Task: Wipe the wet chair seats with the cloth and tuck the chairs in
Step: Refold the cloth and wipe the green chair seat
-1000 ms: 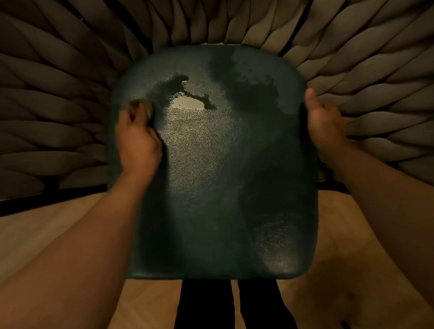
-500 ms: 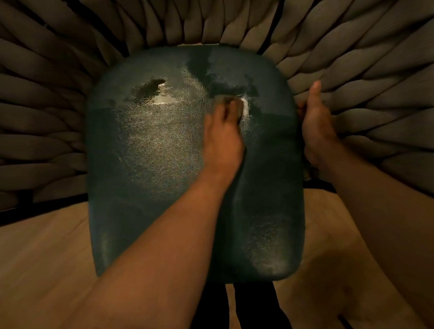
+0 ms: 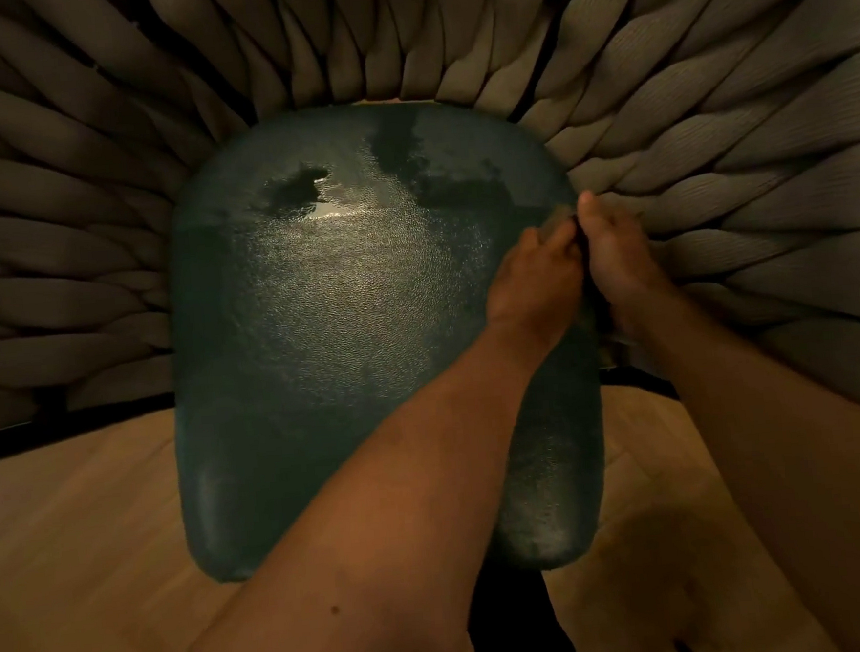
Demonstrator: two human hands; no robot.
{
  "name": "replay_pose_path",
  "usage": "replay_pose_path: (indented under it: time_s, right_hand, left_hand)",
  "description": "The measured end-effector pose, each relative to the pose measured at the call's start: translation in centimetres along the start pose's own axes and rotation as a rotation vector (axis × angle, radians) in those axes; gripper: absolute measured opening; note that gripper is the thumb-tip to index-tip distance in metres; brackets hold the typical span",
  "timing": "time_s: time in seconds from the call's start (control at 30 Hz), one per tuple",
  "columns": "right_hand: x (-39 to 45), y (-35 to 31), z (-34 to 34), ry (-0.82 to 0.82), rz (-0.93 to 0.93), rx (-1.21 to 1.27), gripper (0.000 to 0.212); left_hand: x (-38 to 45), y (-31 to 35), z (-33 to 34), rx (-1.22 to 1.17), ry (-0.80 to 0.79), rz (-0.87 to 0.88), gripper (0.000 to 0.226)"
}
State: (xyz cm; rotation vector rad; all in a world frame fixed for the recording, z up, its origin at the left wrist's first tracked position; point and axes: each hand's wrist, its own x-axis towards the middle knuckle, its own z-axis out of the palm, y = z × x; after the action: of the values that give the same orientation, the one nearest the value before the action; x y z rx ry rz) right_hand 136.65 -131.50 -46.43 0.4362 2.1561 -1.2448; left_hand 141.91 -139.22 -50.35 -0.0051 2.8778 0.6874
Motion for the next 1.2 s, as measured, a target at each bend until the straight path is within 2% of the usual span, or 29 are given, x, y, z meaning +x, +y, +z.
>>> replay_pose_path:
  time_s: [0.03,0.13,0.23,0.4,0.53,0.63,0.73,0.9,1.0,1.2]
  right_hand:
    - [-0.4,-0.3,0.1,-0.002,-0.007,-0.048,0.067]
    - [-1.0,-1.0,0.4,0.034,-0.073,-0.232,0.061]
    - [-1.1,-1.5,1.2,0.116,-0.171,-0.393,0.066]
    - [0.1,-2.7,2.9,0.094,-0.118,-0.347,0.069]
    - [1.3,-2.7,4.1,0.088,-0.096,-0.410,0.111]
    - [2.3,-2.0,4.4,0.107,-0.079,-0.380,0.119]
    - [1.3,-3.0,4.4,0.112,-0.079,-0.371,0.113]
    - [1.9,-2.8,3.8,0.094,-0.093,-0.390,0.077]
    - [1.9,-2.9,3.3,0.076,-0.086,-0.382,0.078]
    - [0.3,-4.2,3.1,0.097,0.004,-0.265,0.074]
  left_hand:
    - [-0.3,-0.3,-0.8,0.001,0.019,0.004,0.041]
    - [-1.5,-2.1,-2.7,0.011,0.048,-0.029,0.047]
    - [-3.0,-5.1,-4.2,0.046,0.073,-0.087,0.051]
    - [-5.3,-11.1,-7.0,0.086,0.097,-0.267,0.060]
    - [-7.5,-15.9,-8.8,0.132,0.125,-0.396,0.062]
    - [-9.1,-19.5,-9.9,0.172,0.158,-0.445,0.062]
    - [-10.5,-22.7,-10.7,0.224,0.200,-0.477,0.061]
    - [-12.1,-25.8,-11.8,0.207,0.300,-0.606,0.057]
    - [-12.4,-26.7,-12.3,0.136,0.369,-0.690,0.052]
    - [-11.7,-26.1,-12.2,0.023,0.417,-0.615,0.050]
